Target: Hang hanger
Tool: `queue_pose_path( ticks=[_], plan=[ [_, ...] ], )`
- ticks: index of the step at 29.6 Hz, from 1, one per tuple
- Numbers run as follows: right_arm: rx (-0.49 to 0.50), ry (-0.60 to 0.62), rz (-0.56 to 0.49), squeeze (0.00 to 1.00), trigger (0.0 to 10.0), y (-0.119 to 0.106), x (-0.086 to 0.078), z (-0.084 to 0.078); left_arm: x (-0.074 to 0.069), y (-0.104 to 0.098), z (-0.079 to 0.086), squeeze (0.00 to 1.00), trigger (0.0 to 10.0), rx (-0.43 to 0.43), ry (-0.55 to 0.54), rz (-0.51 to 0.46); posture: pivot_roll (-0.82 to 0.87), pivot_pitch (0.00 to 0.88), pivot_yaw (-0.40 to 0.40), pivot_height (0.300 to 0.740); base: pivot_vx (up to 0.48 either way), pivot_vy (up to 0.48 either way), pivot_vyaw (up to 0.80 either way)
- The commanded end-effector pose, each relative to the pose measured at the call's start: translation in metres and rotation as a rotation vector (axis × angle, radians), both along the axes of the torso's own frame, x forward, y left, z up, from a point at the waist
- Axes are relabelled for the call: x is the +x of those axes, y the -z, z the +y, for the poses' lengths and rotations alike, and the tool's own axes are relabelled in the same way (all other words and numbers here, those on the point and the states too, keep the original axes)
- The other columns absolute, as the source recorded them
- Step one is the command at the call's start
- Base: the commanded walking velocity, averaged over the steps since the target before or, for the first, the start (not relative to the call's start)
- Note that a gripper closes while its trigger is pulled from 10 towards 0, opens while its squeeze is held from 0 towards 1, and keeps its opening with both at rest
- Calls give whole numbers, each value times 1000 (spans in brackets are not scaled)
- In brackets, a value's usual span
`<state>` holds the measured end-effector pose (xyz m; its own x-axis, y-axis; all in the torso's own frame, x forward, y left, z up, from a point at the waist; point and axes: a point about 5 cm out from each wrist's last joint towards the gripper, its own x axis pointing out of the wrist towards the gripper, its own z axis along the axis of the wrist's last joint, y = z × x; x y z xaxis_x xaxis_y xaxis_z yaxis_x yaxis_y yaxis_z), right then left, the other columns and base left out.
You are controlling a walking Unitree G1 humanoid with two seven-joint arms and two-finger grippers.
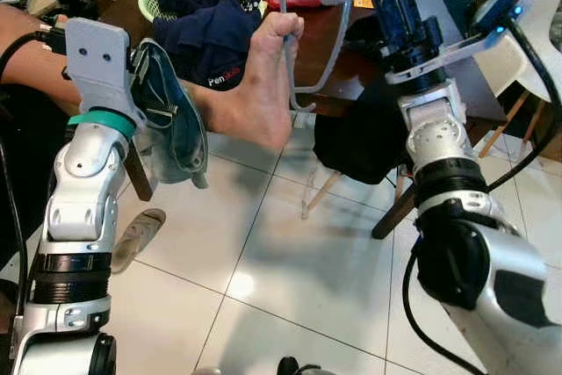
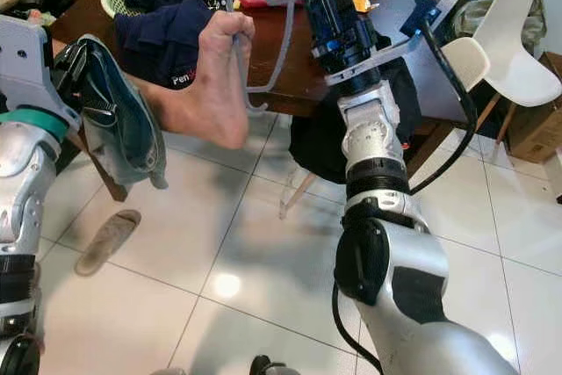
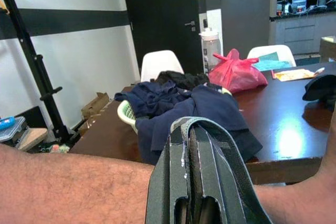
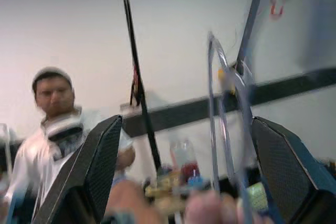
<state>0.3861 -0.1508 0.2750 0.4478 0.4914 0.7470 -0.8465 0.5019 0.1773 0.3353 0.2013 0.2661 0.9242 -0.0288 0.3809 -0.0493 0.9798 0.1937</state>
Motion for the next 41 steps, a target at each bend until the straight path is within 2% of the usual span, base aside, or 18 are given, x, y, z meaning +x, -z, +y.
queue_pose_path(
  ticks=[1,4,10,11,12,14,19,23,27,28,29,30,31,32,33,34,35,41],
  plan=[
    [-45,64,47,0,10000,12,1,-8,1,0,-6,0,10000,1,22,-7,275,0,-8,740,0,0,0],
    [-73,105,101,0,10000,23,3,-12,0,1,-5,0,10000,0,18,-8,291,0,-24,740,0,0,0],
    [-94,103,117,0,10000,27,4,-7,-2,1,-2,0,10000,-3,6,-9,290,0,-22,740,0,0,0],
    [-89,91,104,0,10000,22,5,0,-2,2,0,0,10000,-2,1,-7,291,0,-20,740,0,0,0],
    [-89,91,104,0,10000,22,5,0,-2,2,0,0,10000,-2,1,-7,291,0,-20,740,0,0,0],
    [-51,34,47,0,10000,7,3,10,-2,3,0,0,10000,2,1,-6,290,0,-16,740,0,0,0],
    [-32,-4,-23,0,10000,-7,0,15,0,2,-2,0,10000,4,9,-6,282,0,-9,740,0,0,0],
    [-59,-35,-99,0,10000,-23,-4,30,1,0,-2,0,10000,5,10,-11,287,0,-18,740,0,0,0],
    [-90,-40,-126,0,10000,-31,-3,43,-1,2,-2,0,10000,1,5,-9,289,0,-24,740,0,0,0],
    [-132,-37,-115,0,6588,-30,-2,50,-2,2,-1,0,10000,-6,0,-13,293,0,-29,740,0,0,0],
    [-132,-37,-115,0,6588,-30,-2,50,-2,2,-1,0,10000,-6,0,-13,293,0,-29,740,0,0,0],
    [-153,-43,-105,0,3059,-27,-1,53,-2,2,-1,0,10000,-6,-2,-15,295,0,-34,740,0,0,0],
    [-153,-43,-105,0,3059,-27,-1,53,-2,2,-1,0,10000,-6,-2,-15,295,0,-34,740,0,0,0],
    [-165,-46,-91,0,2314,-24,-1,55,-3,2,-1,0,10000,-7,-4,-15,295,0,-33,740,0,0,0],
    [-177,-39,-75,0,3608,-20,0,56,-2,2,0,0,10000,-5,-5,-14,294,0,-32,740,0,0,0],
    [-189,-27,-55,0,2824,-16,1,56,-3,3,0,0,10000,-5,-5,-14,293,0,-32,740,0,0,0],
    [-199,-14,-40,0,0,-13,2,56,-2,3,0,0,10000,-4,-5,-13,293,0,-31,740,0,0,0],
    [-175,27,36,0,0,-3,6,50,-3,2,-1,0,10000,-1,-2,-16,294,0,-31,740,0,0,0]
  ],
)
